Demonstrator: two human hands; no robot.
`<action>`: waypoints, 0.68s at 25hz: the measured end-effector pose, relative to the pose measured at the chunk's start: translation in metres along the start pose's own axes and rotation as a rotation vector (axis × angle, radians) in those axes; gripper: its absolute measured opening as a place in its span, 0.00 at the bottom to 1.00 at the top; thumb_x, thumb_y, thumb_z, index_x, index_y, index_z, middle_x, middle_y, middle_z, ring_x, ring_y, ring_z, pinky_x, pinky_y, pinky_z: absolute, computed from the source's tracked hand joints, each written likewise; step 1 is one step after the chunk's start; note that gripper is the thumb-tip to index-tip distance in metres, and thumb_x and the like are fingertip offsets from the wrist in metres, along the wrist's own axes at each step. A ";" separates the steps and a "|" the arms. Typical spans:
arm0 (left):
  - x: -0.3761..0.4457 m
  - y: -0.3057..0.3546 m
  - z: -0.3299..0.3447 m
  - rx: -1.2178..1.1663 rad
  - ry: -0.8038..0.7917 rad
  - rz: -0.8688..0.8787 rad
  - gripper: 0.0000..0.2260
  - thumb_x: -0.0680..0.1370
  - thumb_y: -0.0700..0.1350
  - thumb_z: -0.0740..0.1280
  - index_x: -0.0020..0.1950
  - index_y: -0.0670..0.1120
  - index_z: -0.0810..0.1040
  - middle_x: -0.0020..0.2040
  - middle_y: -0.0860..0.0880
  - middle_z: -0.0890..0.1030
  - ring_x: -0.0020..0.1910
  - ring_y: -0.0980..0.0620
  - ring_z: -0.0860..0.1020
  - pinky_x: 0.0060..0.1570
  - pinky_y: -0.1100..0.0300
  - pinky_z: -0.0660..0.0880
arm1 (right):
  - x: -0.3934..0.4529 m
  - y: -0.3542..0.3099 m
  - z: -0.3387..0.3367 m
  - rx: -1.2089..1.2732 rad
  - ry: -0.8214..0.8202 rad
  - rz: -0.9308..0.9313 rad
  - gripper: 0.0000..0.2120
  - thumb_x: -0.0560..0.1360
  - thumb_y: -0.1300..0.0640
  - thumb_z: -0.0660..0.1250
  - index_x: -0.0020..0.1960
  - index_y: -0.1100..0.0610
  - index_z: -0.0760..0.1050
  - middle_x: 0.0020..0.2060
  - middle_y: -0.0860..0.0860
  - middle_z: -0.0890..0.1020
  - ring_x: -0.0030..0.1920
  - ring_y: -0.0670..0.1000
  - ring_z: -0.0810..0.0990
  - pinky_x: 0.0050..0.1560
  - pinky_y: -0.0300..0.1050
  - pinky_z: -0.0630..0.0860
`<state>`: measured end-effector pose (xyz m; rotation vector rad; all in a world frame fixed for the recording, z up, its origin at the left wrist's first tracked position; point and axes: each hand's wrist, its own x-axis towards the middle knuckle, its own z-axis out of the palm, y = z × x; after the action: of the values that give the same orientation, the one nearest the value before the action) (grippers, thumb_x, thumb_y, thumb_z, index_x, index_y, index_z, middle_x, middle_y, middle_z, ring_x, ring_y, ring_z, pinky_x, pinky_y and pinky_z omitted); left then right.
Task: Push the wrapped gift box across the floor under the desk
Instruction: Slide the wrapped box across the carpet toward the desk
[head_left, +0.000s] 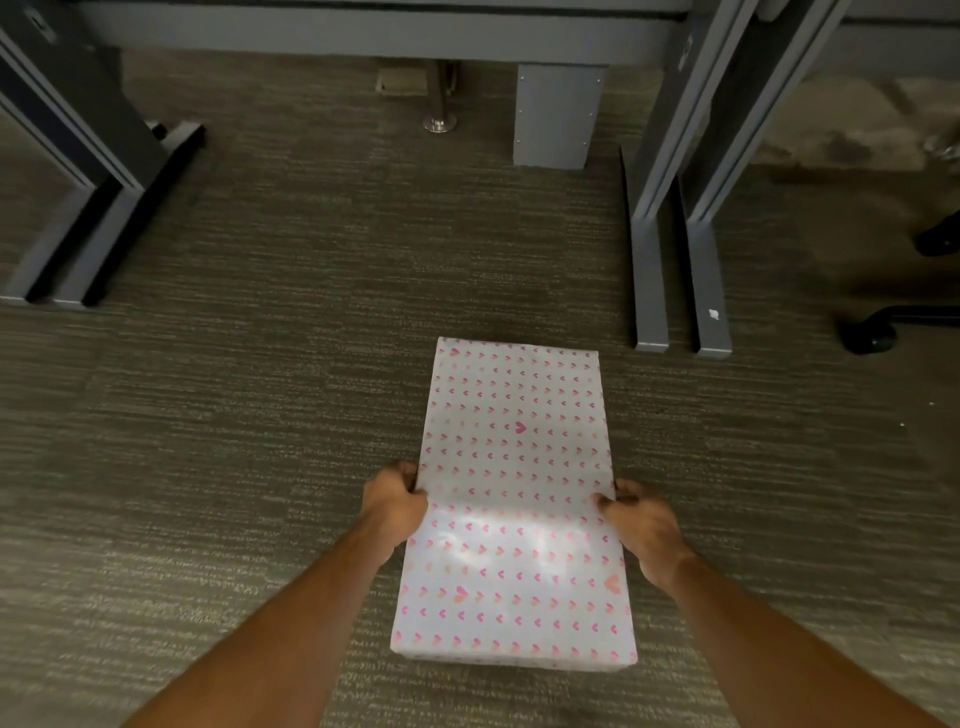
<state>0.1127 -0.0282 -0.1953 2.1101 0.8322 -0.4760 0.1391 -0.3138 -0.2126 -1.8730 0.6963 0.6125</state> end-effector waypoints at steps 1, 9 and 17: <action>-0.001 0.006 -0.006 -0.014 0.006 0.007 0.07 0.77 0.40 0.66 0.55 0.47 0.78 0.49 0.47 0.81 0.47 0.47 0.78 0.49 0.56 0.79 | 0.001 -0.009 -0.002 -0.011 -0.007 -0.018 0.11 0.77 0.57 0.72 0.59 0.56 0.80 0.50 0.50 0.83 0.53 0.54 0.83 0.50 0.48 0.81; 0.027 0.046 -0.042 -0.043 -0.024 0.103 0.06 0.80 0.39 0.63 0.48 0.51 0.75 0.44 0.53 0.77 0.47 0.51 0.79 0.42 0.61 0.77 | 0.008 -0.078 -0.001 0.003 0.029 -0.057 0.07 0.78 0.53 0.71 0.45 0.44 0.74 0.42 0.44 0.79 0.40 0.44 0.78 0.33 0.39 0.72; 0.070 0.080 -0.058 -0.122 -0.133 0.252 0.08 0.79 0.40 0.63 0.43 0.51 0.75 0.44 0.52 0.79 0.44 0.53 0.79 0.36 0.63 0.73 | 0.028 -0.118 -0.012 0.011 -0.028 -0.193 0.10 0.80 0.57 0.68 0.60 0.57 0.79 0.56 0.55 0.83 0.57 0.60 0.83 0.50 0.51 0.80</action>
<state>0.2212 0.0082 -0.1566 2.0111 0.4990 -0.4149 0.2429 -0.2912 -0.1522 -1.8914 0.4930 0.5084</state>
